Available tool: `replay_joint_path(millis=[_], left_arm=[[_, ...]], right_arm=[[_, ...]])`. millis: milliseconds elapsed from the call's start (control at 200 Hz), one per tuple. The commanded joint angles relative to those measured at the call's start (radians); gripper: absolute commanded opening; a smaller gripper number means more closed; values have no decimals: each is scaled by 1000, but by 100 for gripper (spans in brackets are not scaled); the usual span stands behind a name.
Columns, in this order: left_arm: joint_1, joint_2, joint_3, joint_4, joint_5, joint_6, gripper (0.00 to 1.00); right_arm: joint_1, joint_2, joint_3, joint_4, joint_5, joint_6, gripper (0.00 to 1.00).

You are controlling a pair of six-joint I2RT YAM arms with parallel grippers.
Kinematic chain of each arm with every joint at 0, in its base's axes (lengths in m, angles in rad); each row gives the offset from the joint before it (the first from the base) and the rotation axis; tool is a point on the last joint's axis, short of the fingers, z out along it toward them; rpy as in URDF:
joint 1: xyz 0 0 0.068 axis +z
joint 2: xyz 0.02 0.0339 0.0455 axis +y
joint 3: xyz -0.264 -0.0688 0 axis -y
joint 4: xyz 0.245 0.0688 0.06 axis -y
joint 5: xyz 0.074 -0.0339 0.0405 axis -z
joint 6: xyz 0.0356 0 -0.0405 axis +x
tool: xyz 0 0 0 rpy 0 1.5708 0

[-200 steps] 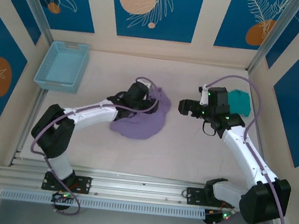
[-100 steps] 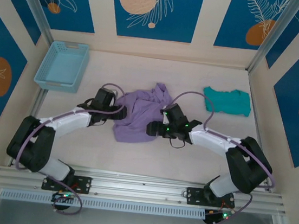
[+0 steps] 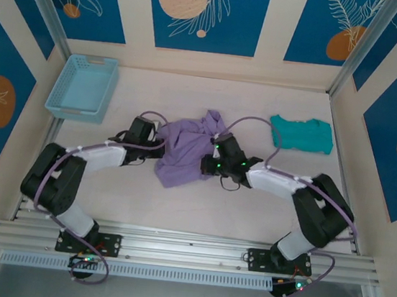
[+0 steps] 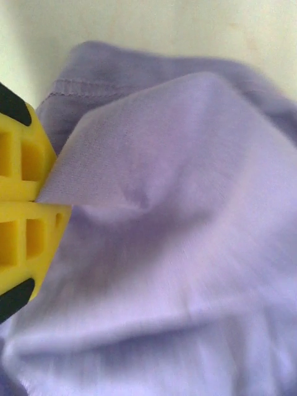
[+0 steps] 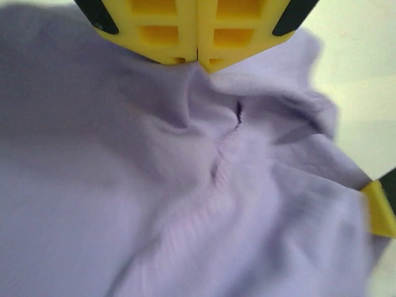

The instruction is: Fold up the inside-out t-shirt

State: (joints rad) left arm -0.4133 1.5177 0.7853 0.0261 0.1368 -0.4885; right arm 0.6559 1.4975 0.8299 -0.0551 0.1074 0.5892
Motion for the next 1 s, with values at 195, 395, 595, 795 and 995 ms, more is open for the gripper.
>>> replay_joint_path(millis=[195,395,595,795,995], left_arm=[[7,-391,96,21,185,-42,0],[7,-449,72,-101,-14,25,0],[8,-384,7,-112,-60,50,0],[8,-166,-8,-76,-54,20,0],[8,-121,-41,-27,-18,-11,0]], right_arm=[[-285,-425,250,-270,-260,-235,0],[-413,-394,335,-359,-321,-281,0],[-457,-198,308,-344,-446,-205,0],[-417,129,363,-368,-458,-222,7],[-266,17,284,-388,-108,-312,28]])
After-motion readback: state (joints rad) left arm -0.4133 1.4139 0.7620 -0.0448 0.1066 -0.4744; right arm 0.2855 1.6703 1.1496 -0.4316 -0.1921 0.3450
